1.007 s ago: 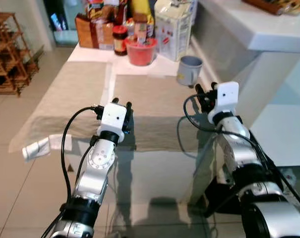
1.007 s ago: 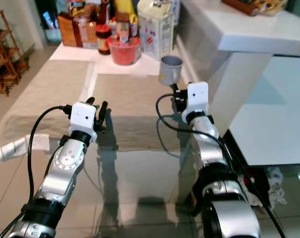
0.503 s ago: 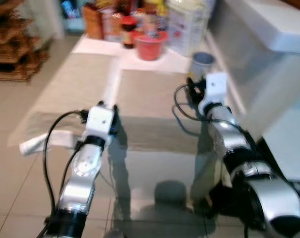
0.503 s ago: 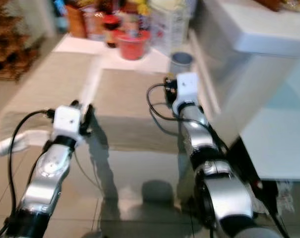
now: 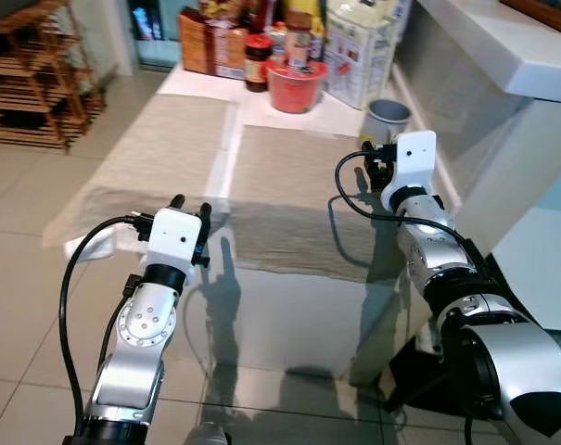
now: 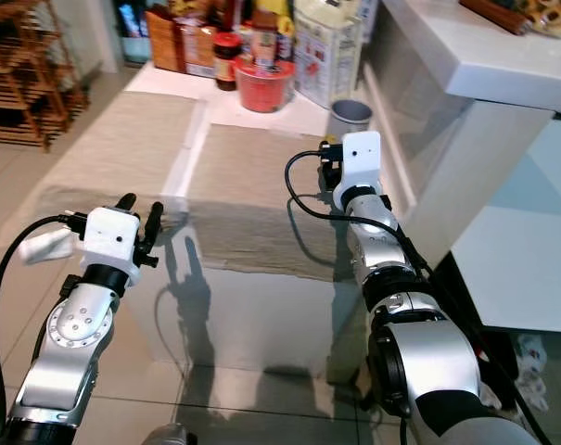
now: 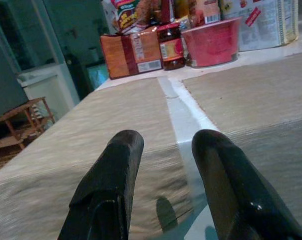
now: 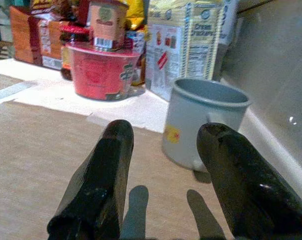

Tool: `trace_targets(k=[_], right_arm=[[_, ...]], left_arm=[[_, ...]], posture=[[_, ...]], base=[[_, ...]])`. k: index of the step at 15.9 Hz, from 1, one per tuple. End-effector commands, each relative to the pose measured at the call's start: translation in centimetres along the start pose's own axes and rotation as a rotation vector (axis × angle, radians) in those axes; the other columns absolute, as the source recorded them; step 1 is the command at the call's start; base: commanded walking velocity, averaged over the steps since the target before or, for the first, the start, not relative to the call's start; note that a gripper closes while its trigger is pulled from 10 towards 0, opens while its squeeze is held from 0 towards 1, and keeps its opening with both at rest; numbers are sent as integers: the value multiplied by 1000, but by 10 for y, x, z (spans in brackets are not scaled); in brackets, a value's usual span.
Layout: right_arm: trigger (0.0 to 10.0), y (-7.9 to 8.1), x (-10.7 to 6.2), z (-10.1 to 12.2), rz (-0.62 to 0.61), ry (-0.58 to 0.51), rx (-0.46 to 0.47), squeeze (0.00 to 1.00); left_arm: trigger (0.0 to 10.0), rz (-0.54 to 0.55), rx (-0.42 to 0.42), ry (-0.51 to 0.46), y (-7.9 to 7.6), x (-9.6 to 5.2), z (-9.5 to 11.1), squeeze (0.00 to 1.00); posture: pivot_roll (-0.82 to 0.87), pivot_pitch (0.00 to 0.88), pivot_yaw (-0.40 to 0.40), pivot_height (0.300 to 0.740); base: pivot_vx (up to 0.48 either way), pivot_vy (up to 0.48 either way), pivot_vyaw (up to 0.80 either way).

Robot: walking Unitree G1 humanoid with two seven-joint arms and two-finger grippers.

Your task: Setting the table

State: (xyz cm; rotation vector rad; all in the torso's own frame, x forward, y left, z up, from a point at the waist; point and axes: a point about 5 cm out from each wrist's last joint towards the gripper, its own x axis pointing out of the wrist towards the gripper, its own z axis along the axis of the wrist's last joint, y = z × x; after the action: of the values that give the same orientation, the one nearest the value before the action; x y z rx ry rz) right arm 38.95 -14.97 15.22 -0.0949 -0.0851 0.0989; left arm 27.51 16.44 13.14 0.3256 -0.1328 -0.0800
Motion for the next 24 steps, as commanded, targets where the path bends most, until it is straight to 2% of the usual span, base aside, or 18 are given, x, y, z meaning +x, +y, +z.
trace_targets(k=[1,5,10,16,24], right_arm=[[10000,-5,2,3,-19,-1,-12,0],[10000,-17,6,7,-81,29,-35,0],[10000,-27,7,9,-148,58,-41,0],[10000,-29,11,13,-182,74,-40,0],[10000,-38,13,18,-210,96,-57,0]], left_arm=[[10000,-18,5,-10,-2,-1,6,0],[10000,-78,13,16,-4,-11,7,0],[10000,-114,20,28,-2,-14,8,0],[10000,-127,55,60,10,-32,12,0],[10000,-148,42,94,6,-46,16,0]], posture=[[267,0,-63,740],[291,0,-60,740],[297,0,-54,740],[342,57,-35,740],[332,113,-26,740]], base=[[0,0,0],[0,0,0],[0,0,0],[0,0,0],[0,0,0]])
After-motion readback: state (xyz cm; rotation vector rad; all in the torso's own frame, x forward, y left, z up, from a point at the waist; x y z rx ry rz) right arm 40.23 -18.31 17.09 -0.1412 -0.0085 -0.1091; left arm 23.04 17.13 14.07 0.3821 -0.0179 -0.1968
